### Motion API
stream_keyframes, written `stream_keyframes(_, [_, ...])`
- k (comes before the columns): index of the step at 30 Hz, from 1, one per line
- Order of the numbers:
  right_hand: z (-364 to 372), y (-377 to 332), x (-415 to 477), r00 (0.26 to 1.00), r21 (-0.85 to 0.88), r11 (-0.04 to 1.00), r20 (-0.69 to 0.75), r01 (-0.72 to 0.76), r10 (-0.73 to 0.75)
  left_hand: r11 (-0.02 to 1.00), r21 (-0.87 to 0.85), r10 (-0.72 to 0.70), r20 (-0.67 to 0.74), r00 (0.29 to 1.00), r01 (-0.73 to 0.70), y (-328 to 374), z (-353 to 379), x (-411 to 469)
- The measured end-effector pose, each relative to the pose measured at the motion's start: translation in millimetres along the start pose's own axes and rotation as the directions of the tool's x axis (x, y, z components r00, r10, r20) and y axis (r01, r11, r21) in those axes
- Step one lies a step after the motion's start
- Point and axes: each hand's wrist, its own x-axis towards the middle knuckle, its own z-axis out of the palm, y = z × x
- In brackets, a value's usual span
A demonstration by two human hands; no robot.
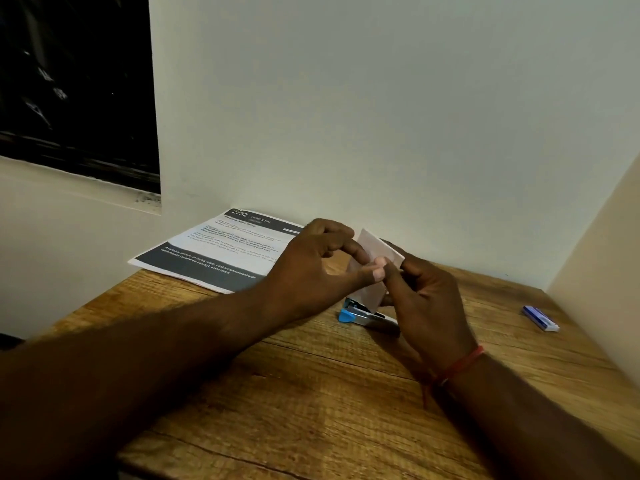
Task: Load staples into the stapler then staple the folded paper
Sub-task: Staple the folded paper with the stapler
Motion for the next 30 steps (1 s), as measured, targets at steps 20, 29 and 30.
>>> stream_keyframes(20, [5,-19,-7,0.965,-0.203,0.957,0.202,0.208,-0.167,0.993,-0.115,0.013,-0.029,1.000,-0.016,2,-4,2])
stream_keyframes(29, [2,-18,-2,0.989,-0.097,0.984,0.017,0.148,-0.147,0.991,-0.006,0.130,0.045,0.990,-0.130,3,-2,0])
stream_keyframes(30, [2,-19,-3,0.988,-0.114,0.981,0.014,0.157,-0.156,0.990,0.017,0.140,0.057,0.989,-0.141,3,-2,0])
